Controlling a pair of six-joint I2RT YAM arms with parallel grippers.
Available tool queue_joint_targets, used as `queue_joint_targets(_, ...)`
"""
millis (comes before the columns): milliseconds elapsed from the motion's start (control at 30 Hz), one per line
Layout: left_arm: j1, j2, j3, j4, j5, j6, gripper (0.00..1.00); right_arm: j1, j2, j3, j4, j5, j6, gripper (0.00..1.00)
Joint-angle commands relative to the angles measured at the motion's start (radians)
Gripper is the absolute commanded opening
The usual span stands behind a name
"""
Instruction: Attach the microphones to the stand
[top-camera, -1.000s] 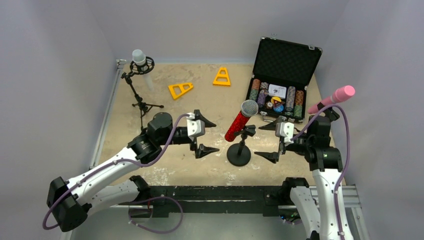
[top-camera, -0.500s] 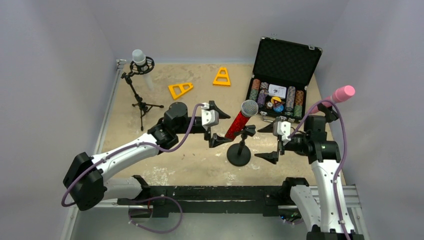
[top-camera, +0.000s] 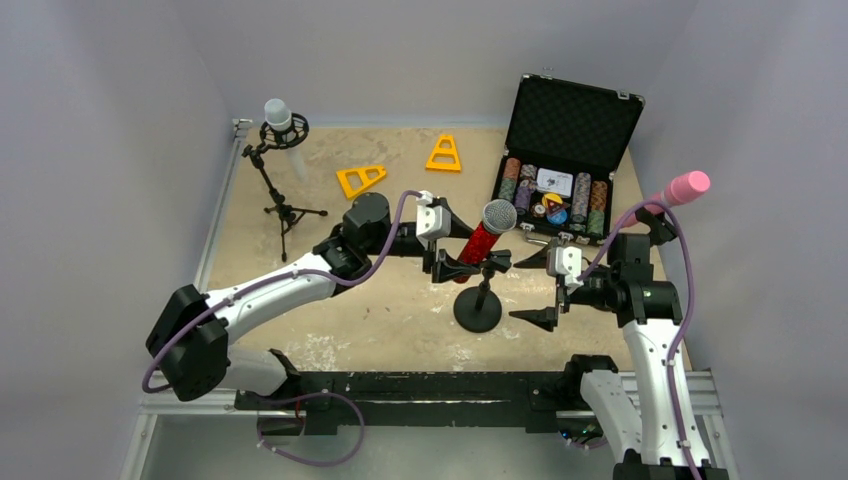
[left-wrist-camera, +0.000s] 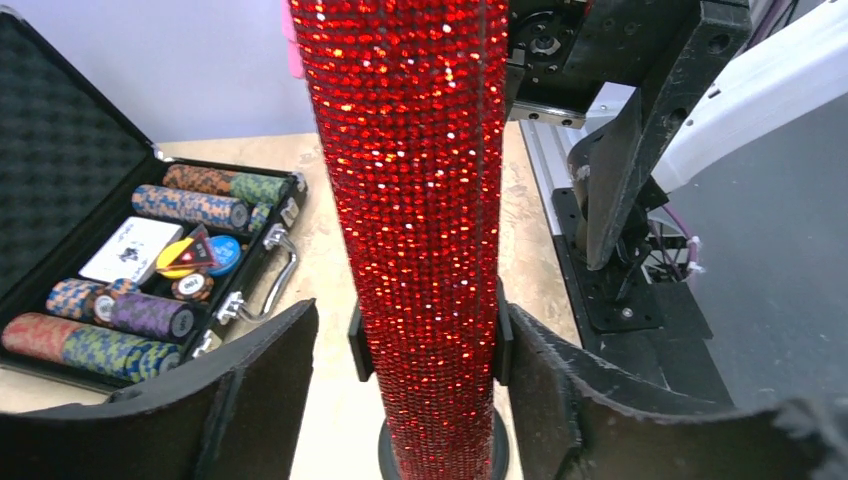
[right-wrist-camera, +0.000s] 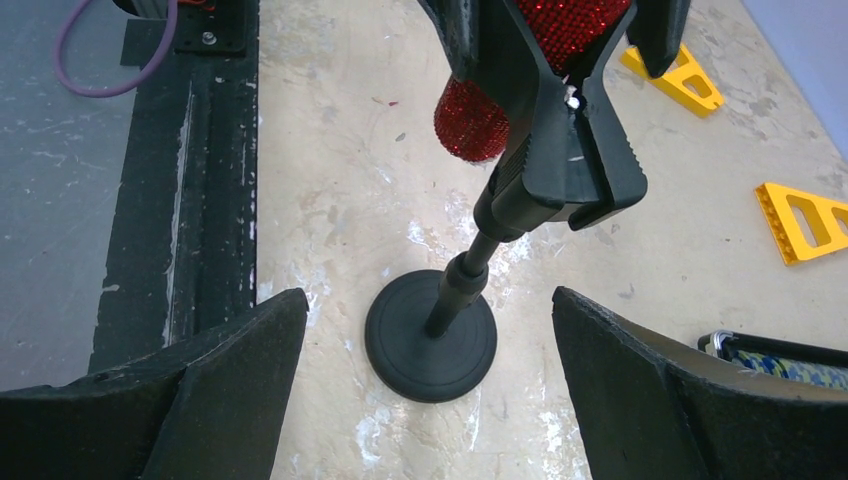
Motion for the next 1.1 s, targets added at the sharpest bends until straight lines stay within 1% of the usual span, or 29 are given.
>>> queue_joint_targets(0, -0.006, 0.015, 0.055, 0.058, 0.057, -0.063, 0.63, -0.005, -0.003, 0.036, -0.013, -0.034, -0.019, 0.95)
queue_joint_targets(67, -0.006, 0.009, 0.061, 0.053, 0.063, -0.073, 0.40, -0.005, -0.001, 0.036, -0.013, -0.033, -0.019, 0.95)
queue_joint_targets(133, -0.005, -0.006, 0.061, 0.044, 0.056, -0.067, 0.22, -0.005, -0.001, 0.036, -0.015, -0.034, -0.019, 0.95)
queue_joint_targets(167, -0.004, -0.018, 0.059, 0.033, 0.045, -0.058, 0.16, -0.005, -0.001, 0.036, -0.015, -0.034, -0.019, 0.95)
queue_joint_targets(200, -0.002, -0.034, 0.055, 0.018, 0.027, -0.045, 0.13, -0.005, -0.001, 0.036, -0.015, -0.034, -0.019, 0.95)
queue_joint_targets(333, 0.047, -0.117, 0.033, -0.063, -0.082, 0.033, 0.08, -0.005, -0.001, 0.037, -0.017, -0.034, -0.020, 0.95)
queue_joint_targets(433, 0.134, -0.186, 0.019, -0.115, -0.150, 0.059, 0.08, -0.006, -0.003, 0.037, -0.019, -0.035, -0.022, 0.95)
queue_joint_targets(567, 0.247, -0.242, 0.008, -0.208, -0.267, 0.154, 0.07, -0.005, -0.002, 0.037, -0.022, -0.037, -0.025, 0.95)
queue_joint_targets(667, 0.357, -0.241, -0.008, -0.191, -0.315, 0.154, 0.07, -0.005, -0.002, 0.038, -0.025, -0.037, -0.026, 0.95)
queue_joint_targets(767, 0.432, -0.233, -0.036, -0.138, -0.365, 0.149, 0.07, -0.005, -0.001, 0.037, -0.025, -0.038, -0.027, 0.95)
queue_joint_targets(933, 0.500, -0.221, -0.046, -0.116, -0.424, 0.145, 0.07, -0.005, 0.002, 0.037, -0.028, -0.044, -0.028, 0.95)
queue_joint_targets(1067, 0.527, -0.221, -0.068, -0.120, -0.456, 0.117, 0.09, -0.005, 0.001, 0.037, -0.030, -0.045, -0.028, 0.95)
